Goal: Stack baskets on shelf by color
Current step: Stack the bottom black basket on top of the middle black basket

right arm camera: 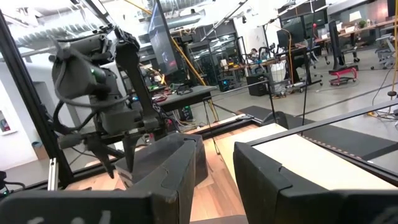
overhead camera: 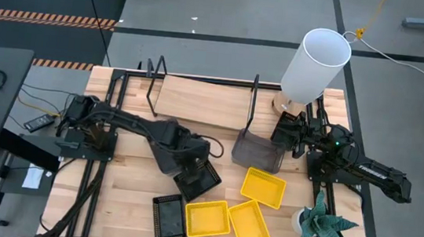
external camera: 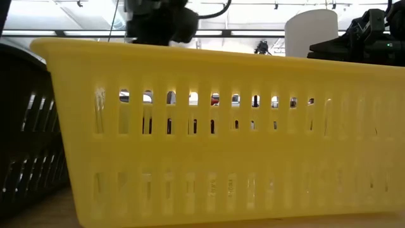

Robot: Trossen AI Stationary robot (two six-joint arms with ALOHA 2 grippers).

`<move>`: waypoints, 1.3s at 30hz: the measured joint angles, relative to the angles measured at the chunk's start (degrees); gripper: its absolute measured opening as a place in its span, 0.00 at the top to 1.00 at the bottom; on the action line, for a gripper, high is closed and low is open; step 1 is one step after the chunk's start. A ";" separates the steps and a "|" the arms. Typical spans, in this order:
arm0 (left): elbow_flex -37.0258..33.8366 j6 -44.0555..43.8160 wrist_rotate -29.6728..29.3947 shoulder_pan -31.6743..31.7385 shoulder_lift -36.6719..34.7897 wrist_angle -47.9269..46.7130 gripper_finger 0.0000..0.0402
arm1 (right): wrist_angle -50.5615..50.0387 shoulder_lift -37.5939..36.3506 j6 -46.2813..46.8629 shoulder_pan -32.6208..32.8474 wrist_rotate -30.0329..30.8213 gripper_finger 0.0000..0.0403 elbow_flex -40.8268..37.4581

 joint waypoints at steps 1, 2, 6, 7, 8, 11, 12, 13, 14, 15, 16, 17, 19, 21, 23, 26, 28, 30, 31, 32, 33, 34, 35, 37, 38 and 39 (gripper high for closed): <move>0.00 1.28 0.00 0.24 0.00 2.43 0.57 | -0.02 0.00 0.00 0.02 0.00 0.71 0.00; 0.01 3.03 0.00 0.45 0.00 5.14 0.57 | -0.02 0.02 0.00 0.00 0.00 0.71 0.00; 0.02 12.82 -0.18 1.11 0.00 15.51 0.57 | -0.01 0.00 0.00 0.02 0.00 0.71 0.01; 0.04 15.79 -0.30 1.16 0.00 17.81 0.57 | -0.02 0.00 0.00 0.01 0.00 0.71 0.00; 0.04 19.14 -0.32 1.16 -0.02 20.14 0.57 | -0.02 0.00 0.00 0.02 0.00 0.71 0.02; 0.07 26.38 -0.72 1.13 -0.02 25.78 0.57 | -0.02 0.02 0.00 0.02 0.00 0.71 0.00; 0.07 26.57 -1.22 1.05 -0.02 27.04 0.57 | -0.02 0.00 0.00 0.02 0.00 0.71 0.02; 0.07 26.21 -1.59 1.05 -0.02 28.17 0.57 | -0.02 0.00 0.00 0.00 0.00 0.71 0.02; 0.07 25.56 -1.61 1.05 -0.02 29.33 0.57 | -0.02 0.01 0.00 0.00 0.00 0.71 0.00; 0.07 25.22 -1.61 1.03 -0.02 30.29 0.57 | -0.02 0.00 0.00 0.02 0.00 0.71 0.00; 0.07 25.23 -1.66 1.04 -0.02 31.05 0.57 | -0.02 0.00 0.00 0.02 0.00 0.71 0.00; 0.07 25.43 -1.85 1.18 -0.02 31.67 0.57 | -0.01 0.00 0.00 0.01 0.00 0.71 0.00; 0.07 26.58 -2.55 1.46 0.00 33.53 0.57 | -0.02 0.00 0.00 0.01 0.00 0.71 0.00; 0.07 28.78 -3.32 1.49 0.02 36.21 0.57 | -0.02 0.00 0.00 0.00 0.00 0.71 0.02; 0.07 30.46 -4.12 1.30 0.02 38.24 0.57 | -0.02 0.00 0.00 0.01 0.00 0.71 0.01; 0.07 32.38 -4.72 0.90 0.03 39.00 0.57 | -0.01 0.00 0.00 0.01 0.00 0.71 0.01; 0.07 32.34 -7.01 0.70 0.07 38.52 0.57 | -0.02 0.01 0.00 0.00 0.00 0.71 0.00; 0.07 29.58 -8.95 1.10 0.11 38.33 0.57 | -0.02 0.00 0.00 0.00 0.00 0.71 0.02; 0.07 27.67 -8.73 1.60 0.11 38.26 0.58 | -0.02 0.00 0.00 0.02 0.00 0.71 0.02; 0.07 25.80 -7.75 2.21 0.11 37.93 0.59 | -0.01 0.00 0.00 0.02 0.00 0.71 0.01; 0.07 23.99 -6.06 2.71 0.11 37.32 0.60 | -0.01 0.02 0.00 0.02 0.00 0.71 0.01; 0.07 22.61 -4.00 3.12 0.11 36.18 0.61 | -0.02 0.00 0.00 0.01 0.01 0.71 0.00; 0.07 21.76 -2.21 3.36 0.12 34.72 0.63 | -0.02 0.01 0.00 0.02 0.00 0.71 0.00; 0.07 21.66 1.17 2.89 0.13 31.49 0.66 | -0.02 0.00 0.00 0.00 0.00 0.71 0.01; 0.07 21.92 2.96 2.27 0.02 29.61 0.67 | -0.02 0.00 0.00 0.00 0.00 0.71 0.02; 0.07 22.14 4.41 1.52 -0.15 27.45 0.68 | -0.01 0.01 0.00 0.02 0.00 0.71 0.00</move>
